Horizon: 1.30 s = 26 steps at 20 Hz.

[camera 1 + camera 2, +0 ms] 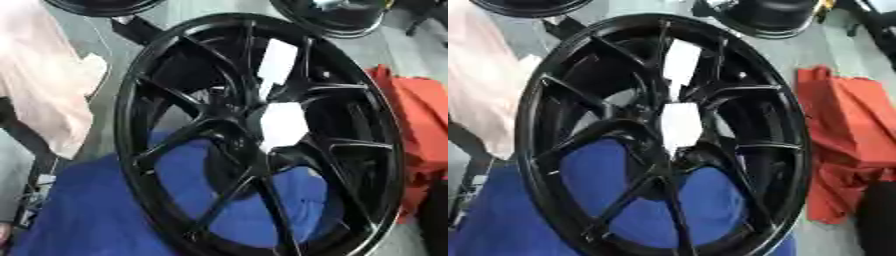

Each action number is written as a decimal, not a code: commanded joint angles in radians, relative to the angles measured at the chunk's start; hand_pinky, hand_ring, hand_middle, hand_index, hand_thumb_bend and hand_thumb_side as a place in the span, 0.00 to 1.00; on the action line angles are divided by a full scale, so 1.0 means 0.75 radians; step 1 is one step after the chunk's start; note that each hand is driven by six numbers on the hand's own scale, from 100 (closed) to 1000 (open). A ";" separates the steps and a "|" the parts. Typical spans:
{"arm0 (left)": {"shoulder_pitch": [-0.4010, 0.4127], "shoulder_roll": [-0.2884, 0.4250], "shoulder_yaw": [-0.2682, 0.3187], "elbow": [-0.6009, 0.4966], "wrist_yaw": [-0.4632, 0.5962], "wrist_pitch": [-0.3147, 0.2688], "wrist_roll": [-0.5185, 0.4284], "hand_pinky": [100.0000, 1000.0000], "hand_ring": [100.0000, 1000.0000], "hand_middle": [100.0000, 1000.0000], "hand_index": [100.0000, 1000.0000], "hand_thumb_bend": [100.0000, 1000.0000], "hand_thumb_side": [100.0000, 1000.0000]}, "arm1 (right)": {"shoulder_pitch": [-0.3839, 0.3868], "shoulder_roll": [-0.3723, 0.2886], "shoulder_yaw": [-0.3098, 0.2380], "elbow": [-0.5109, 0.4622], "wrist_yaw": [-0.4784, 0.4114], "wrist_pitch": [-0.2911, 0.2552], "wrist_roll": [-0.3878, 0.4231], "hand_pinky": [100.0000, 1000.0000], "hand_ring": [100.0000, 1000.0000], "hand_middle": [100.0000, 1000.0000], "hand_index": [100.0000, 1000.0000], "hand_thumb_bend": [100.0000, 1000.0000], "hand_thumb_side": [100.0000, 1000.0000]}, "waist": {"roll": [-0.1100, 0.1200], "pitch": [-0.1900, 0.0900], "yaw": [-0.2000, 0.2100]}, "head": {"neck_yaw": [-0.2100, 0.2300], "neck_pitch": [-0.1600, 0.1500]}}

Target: Pull the pin out of the wheel hub.

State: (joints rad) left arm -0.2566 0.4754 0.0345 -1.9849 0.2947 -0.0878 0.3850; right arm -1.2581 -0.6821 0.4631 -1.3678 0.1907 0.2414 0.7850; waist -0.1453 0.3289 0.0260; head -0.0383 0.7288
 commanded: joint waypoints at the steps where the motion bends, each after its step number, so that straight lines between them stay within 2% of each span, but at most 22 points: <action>1: -0.014 0.014 0.007 -0.020 0.003 -0.001 0.003 0.82 0.72 0.62 0.74 0.06 0.73 | -0.029 -0.020 -0.008 -0.023 -0.009 0.004 0.008 0.71 0.71 0.73 0.84 0.41 0.24 | 0.017 -0.043 -0.004 | -0.021 0.012; 10: -0.017 0.006 0.008 -0.020 0.008 -0.002 0.003 0.82 0.72 0.62 0.74 0.05 0.73 | -0.041 -0.001 0.004 -0.020 -0.008 0.009 0.020 0.71 0.71 0.73 0.84 0.40 0.24 | 0.039 -0.054 -0.006 | -0.081 0.022; 20: -0.014 -0.002 0.007 -0.020 0.014 0.002 0.003 0.82 0.72 0.63 0.74 0.06 0.73 | -0.044 0.015 0.054 -0.031 -0.014 0.004 0.067 0.71 0.72 0.74 0.84 0.43 0.24 | 0.040 -0.074 -0.008 | -0.040 -0.024; 26: -0.020 -0.005 0.005 -0.020 0.019 0.002 0.000 0.82 0.72 0.63 0.74 0.06 0.73 | -0.046 0.027 0.066 -0.026 -0.009 0.026 0.079 0.71 0.71 0.74 0.84 0.45 0.23 | 0.040 -0.078 -0.007 | -0.033 -0.022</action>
State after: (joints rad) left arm -0.2607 0.4612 0.0345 -1.9849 0.3083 -0.0870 0.3848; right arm -1.2674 -0.6472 0.5203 -1.3777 0.1860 0.2543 0.8398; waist -0.1227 0.2996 0.0217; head -0.0645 0.7259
